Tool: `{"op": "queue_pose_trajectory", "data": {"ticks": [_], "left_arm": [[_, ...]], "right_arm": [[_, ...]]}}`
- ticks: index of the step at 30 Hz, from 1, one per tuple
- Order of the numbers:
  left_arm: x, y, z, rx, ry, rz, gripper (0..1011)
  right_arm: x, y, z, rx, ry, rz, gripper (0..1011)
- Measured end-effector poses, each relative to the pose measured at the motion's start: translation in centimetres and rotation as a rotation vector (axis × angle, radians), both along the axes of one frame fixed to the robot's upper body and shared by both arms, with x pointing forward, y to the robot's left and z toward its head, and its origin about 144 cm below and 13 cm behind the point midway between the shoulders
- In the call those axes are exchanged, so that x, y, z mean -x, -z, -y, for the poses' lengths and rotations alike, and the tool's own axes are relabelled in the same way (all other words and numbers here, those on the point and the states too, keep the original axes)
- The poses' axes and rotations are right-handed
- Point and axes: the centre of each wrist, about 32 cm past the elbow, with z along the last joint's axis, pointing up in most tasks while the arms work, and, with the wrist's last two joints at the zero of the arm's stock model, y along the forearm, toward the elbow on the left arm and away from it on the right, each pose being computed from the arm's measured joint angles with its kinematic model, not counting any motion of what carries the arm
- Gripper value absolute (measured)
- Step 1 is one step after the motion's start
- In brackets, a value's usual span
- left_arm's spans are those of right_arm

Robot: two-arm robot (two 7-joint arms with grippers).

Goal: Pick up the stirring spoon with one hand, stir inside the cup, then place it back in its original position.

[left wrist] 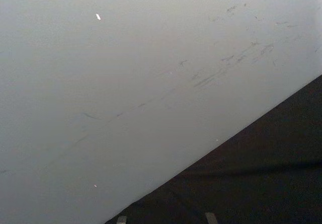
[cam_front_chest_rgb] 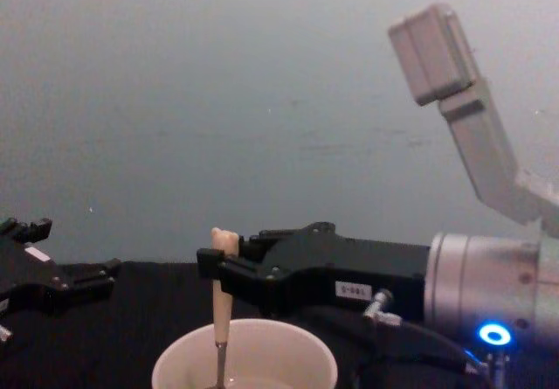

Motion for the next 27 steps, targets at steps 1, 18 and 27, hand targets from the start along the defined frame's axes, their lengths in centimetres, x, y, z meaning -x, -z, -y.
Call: {"op": "queue_pose_trajectory", "data": {"ticks": [1, 18, 27], "left_arm": [[0.0, 0.0, 0.0, 0.000, 0.000, 0.000, 1001], [0.0, 0.0, 0.0, 0.000, 0.000, 0.000, 1001], [0.0, 0.0, 0.0, 0.000, 0.000, 0.000, 1001]], "right_arm": [[-0.2, 0.0, -0.1, 0.001, 0.006, 0.001, 214], [-1.5, -0.9, 2.2, 0.013, 0.071, 0.014, 214], [-0.3, -1.3, 3.7, 0.016, 0.025, -0.001, 214]]}}
